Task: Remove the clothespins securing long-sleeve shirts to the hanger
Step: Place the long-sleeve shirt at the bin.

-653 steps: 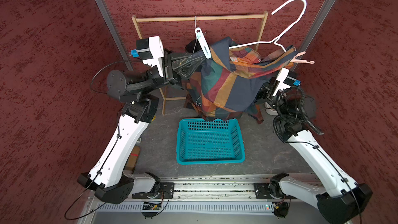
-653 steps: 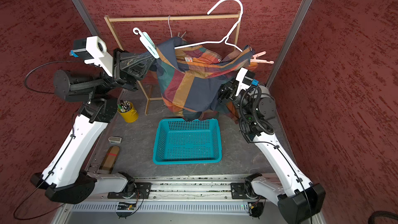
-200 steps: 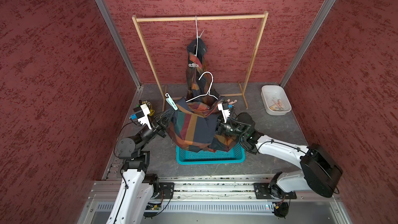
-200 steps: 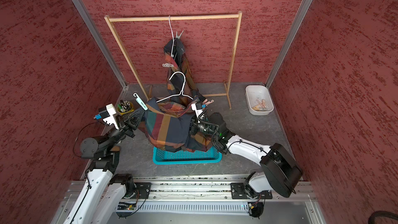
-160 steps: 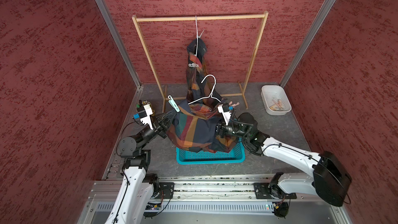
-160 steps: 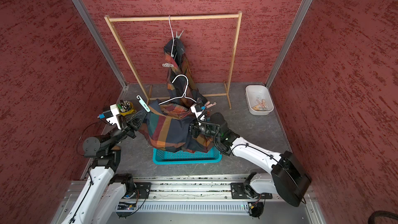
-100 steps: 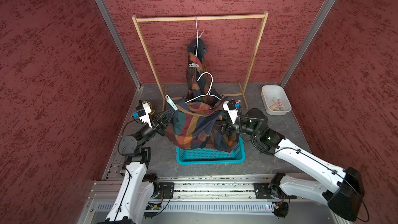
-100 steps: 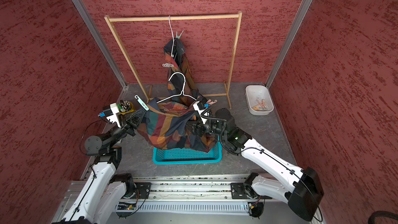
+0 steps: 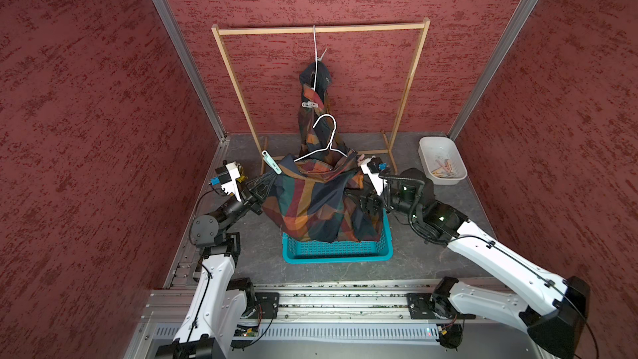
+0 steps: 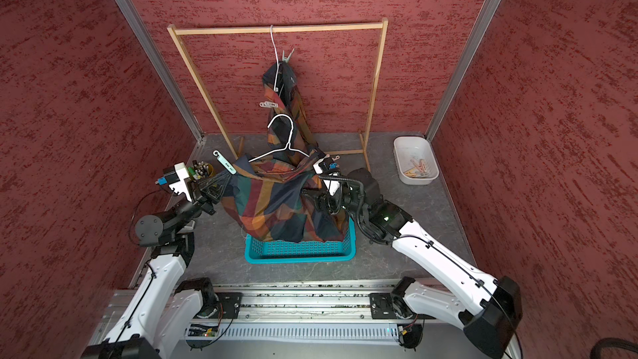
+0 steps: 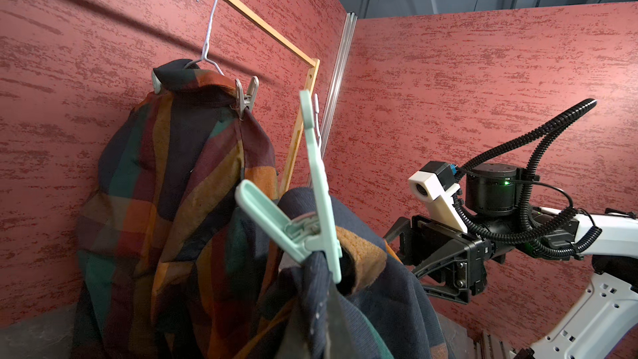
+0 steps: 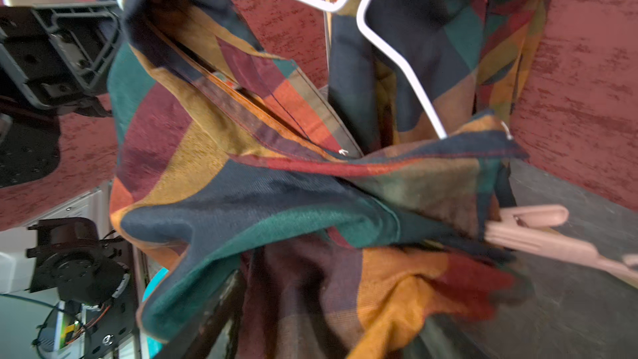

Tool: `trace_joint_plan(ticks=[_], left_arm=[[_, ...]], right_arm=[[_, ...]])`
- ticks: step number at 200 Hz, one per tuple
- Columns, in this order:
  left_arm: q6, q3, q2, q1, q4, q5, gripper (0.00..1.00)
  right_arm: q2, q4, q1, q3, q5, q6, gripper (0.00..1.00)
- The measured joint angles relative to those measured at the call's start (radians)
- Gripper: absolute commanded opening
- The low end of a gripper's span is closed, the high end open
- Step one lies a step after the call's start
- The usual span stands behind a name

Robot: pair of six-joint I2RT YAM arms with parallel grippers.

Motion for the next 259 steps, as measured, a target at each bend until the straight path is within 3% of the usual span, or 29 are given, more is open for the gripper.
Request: trace_joint_plan(ticks=[55, 107, 141, 187, 259], left_arm=[[-0.053, 0.069, 0.164, -0.045, 0.137, 0.009, 0.0], [-0.013, 0.145, 0.201, -0.095, 0.142, 0.046, 0.0], [0.0, 0.144, 0.214, -0.095, 0.14, 0.066, 0.0], [0.019, 0.144, 0.204, -0.095, 0.124, 0.079, 0.0], [0.023, 0.144, 0.198, -0.096, 0.116, 0.087, 0.0]], right_arm=[[0.092, 0.042, -0.018, -0.027, 0.099, 0.045, 0.71], [-0.122, -0.018, -0.177, -0.09, 0.111, 0.013, 0.71], [-0.179, -0.014, -0.191, -0.02, 0.04, -0.062, 0.64], [-0.053, 0.052, -0.191, 0.089, -0.071, -0.151, 0.53], [0.13, 0.154, -0.191, 0.161, -0.178, -0.204, 0.53]])
